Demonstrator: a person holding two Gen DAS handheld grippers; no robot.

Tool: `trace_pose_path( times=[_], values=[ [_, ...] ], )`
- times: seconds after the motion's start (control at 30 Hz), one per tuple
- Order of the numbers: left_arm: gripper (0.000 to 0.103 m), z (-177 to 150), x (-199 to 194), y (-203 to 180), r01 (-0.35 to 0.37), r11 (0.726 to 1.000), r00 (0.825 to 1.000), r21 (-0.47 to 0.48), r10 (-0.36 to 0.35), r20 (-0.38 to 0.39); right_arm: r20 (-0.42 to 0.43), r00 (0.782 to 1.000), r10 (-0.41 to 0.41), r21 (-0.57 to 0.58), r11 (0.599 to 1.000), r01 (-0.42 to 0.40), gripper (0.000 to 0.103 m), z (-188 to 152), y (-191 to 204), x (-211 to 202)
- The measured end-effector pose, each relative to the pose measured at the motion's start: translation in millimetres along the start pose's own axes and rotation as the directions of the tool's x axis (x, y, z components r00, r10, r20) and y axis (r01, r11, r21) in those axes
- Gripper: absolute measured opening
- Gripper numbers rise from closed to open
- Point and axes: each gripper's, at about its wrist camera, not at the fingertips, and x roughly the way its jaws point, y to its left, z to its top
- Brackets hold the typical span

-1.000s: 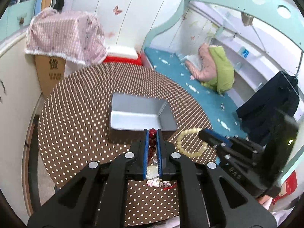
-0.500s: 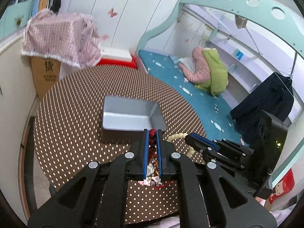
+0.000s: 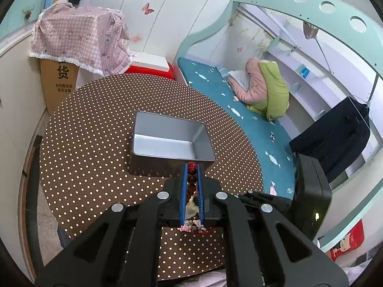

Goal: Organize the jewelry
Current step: 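Carry the red bead bracelet into the grey box with the left tool while the right holds cream beads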

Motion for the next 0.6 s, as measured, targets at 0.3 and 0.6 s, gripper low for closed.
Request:
trace_pose_path(
  times=[0.3, 0.6],
  values=[
    [0.008, 3, -10, -1, 0.003, 1.000, 1.000, -0.002, -0.003, 0.017, -0.019, 0.999, 0.034, -0.083, 0.996, -0.036, 0.039, -1, 20, 17],
    [0.008, -1, -14, -1, -0.007, 1.000, 1.000, 0.002, 0.007, 0.020, -0.026, 0.999, 0.047, -0.033, 0.998, -0.048, 0.002, 3, 10, 28]
  ],
)
